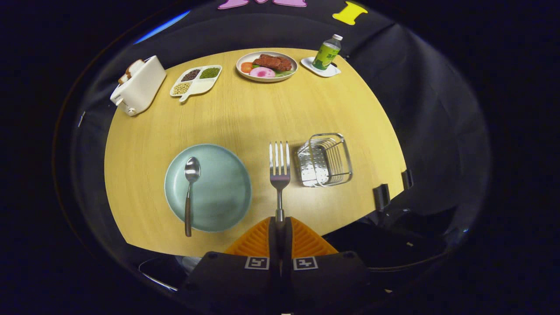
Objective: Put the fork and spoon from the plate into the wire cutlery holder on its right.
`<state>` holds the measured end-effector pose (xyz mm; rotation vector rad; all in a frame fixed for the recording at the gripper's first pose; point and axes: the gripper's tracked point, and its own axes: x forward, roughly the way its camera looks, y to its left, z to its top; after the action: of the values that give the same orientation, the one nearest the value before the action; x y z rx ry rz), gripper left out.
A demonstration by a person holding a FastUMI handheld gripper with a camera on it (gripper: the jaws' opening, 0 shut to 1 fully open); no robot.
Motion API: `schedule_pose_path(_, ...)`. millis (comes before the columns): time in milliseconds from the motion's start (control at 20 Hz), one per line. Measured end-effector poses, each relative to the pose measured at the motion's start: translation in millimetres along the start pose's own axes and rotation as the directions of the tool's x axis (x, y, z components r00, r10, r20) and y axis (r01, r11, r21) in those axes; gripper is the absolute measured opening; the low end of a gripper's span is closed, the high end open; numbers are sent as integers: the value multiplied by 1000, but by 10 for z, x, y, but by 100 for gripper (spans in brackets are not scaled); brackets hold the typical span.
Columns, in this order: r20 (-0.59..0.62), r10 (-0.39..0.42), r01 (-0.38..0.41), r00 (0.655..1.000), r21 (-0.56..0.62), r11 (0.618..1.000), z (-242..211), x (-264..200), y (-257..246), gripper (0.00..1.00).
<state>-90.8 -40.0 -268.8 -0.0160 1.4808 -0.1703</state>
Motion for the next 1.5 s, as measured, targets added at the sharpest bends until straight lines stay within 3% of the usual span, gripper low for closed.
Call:
schedule_pose_path(350, -285, -47, 18, 957, -101, 995, -20, 180, -740, 5)
schedule_pose_path(600, -366, -16, -26, 930, -109, 994, 158, 456, -916, 5)
schedule_pose_path(800, -445, 37, -92, 895, -103, 990, 110, 600, -922, 6)
schedule_pose_path(950, -499, 34, -116, 866, -135, 984, 95, 679, -968, 6)
schedule_pose_path(1250, -513, 34, -142, 858, -173, 975, 105, 740, -920, 17)
schedule_pose_path(1350, -500, 18, -127, 866, -185, 975, 92, 713, -963, 34)
schedule_pose_path(1400, -487, 17, -119, 873, -179, 977, 94, 691, -962, 64)
schedule_pose_path(1450, -466, 25, -117, 885, -169, 979, 108, 655, -960, 78)
schedule_pose_path(1500, -440, 23, -106, 898, -167, 980, 87, 671, -969, 100)
